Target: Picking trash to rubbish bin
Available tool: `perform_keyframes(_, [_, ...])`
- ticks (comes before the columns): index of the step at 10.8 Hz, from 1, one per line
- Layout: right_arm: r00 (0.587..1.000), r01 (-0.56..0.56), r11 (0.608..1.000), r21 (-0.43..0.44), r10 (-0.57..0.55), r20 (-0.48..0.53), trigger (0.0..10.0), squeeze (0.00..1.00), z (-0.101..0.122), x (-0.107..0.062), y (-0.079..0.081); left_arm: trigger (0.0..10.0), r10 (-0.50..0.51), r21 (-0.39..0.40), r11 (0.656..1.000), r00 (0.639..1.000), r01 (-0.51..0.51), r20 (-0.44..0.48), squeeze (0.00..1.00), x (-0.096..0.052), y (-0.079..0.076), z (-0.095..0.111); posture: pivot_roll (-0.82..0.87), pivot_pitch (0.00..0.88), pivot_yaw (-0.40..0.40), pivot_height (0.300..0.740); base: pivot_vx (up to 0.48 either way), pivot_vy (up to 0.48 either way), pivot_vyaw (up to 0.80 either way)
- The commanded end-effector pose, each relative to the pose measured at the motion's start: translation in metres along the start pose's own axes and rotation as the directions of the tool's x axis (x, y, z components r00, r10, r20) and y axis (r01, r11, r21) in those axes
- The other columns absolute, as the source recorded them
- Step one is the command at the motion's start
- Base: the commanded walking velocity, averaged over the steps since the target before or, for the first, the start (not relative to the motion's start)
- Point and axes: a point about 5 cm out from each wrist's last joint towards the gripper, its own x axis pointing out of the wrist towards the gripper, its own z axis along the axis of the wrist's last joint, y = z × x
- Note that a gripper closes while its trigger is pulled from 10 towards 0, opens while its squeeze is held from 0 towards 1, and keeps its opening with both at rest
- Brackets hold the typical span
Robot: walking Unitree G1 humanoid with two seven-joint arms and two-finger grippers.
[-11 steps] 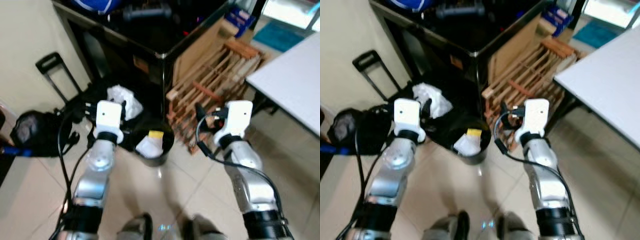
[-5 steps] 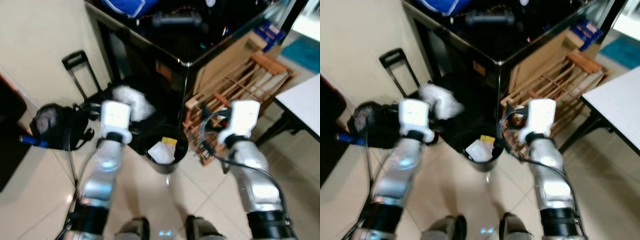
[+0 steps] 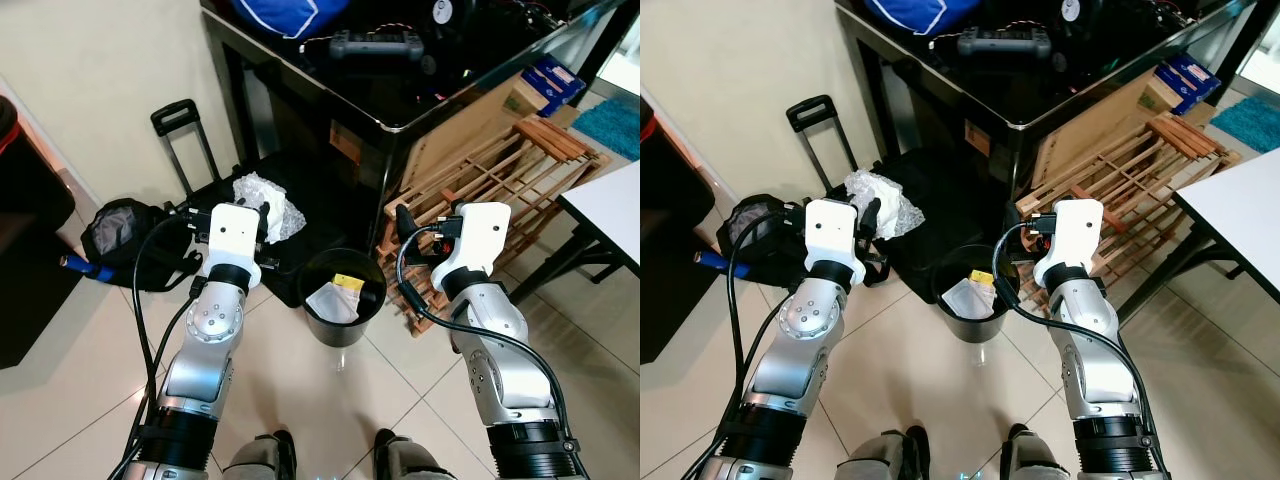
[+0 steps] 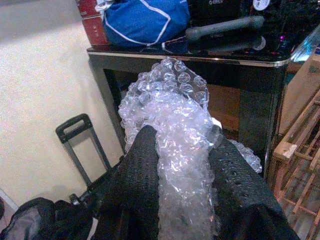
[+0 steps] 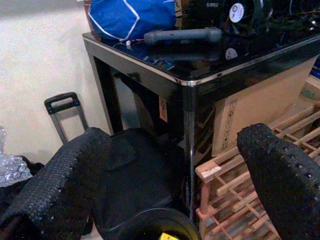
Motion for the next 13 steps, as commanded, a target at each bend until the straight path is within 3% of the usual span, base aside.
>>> perform_keyframes(1, [1.0,0.009,1.0,0.005,-0.008,-0.017,10.0,0.0,-0.003,-0.002,-0.002,10.0,-0.003,-0.005,1.0,1.0,0.003,-0.005,0.0,-0.001,0.0,-0.001,0.0,0.232,0.038,0.74,0.0,0.0,0.0])
perform_keyframes(13, [0.998,0.008,1.0,0.015,-0.008,-0.06,10.0,0.0,-0.011,-0.018,0.002,10.0,-0.023,-0.018,1.0,0.999,0.023,-0.037,0.0,-0.017,-0.004,-0.006,0.01,0.296,0.038,0.74,0.0,0.0,0.0])
